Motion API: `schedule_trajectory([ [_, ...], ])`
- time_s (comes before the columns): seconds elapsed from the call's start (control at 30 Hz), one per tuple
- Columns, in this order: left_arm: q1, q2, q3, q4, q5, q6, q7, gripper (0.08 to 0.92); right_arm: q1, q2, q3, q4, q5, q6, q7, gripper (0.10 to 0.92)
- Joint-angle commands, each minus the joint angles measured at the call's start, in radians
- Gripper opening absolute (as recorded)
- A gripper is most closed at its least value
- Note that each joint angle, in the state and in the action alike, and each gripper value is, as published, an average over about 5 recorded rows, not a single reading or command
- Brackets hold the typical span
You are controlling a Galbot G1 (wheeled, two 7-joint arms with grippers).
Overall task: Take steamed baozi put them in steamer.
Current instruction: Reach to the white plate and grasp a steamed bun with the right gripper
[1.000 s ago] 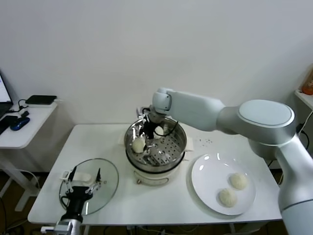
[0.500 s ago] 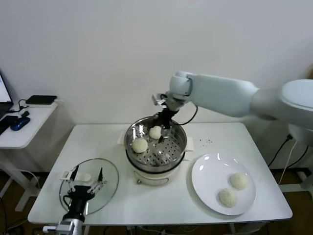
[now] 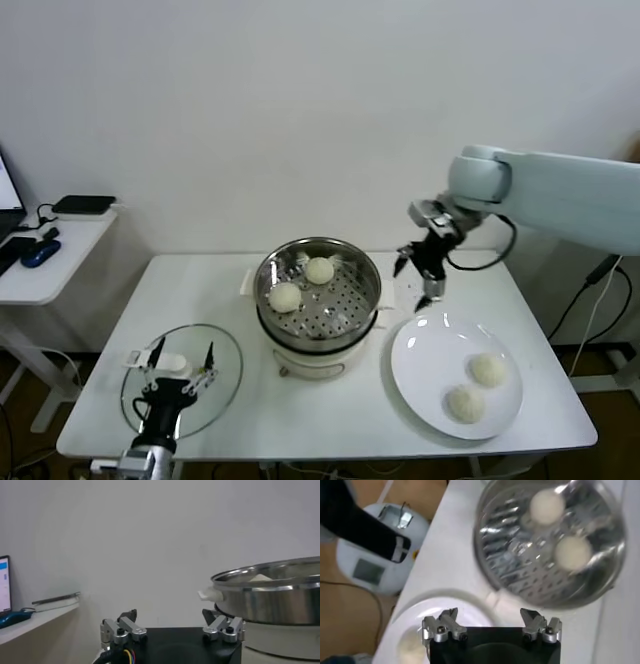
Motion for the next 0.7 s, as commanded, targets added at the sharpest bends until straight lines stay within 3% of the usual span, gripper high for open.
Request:
schedule_trajectory([
  [0.03,0.009,0.002,-0.003,-0.006,-0.007,-0.002,0.0,0.823,-0.013,-0.244,-0.087,0.138,-0.147,0.015,-0.002,0.823],
  [0.7,0.023,-0.011,-0.005,-0.014,-0.005,-0.011,0.003,0.823,-0.349,-0.219,0.038,0.096,-0.325,-0.023,0.078,0.823],
])
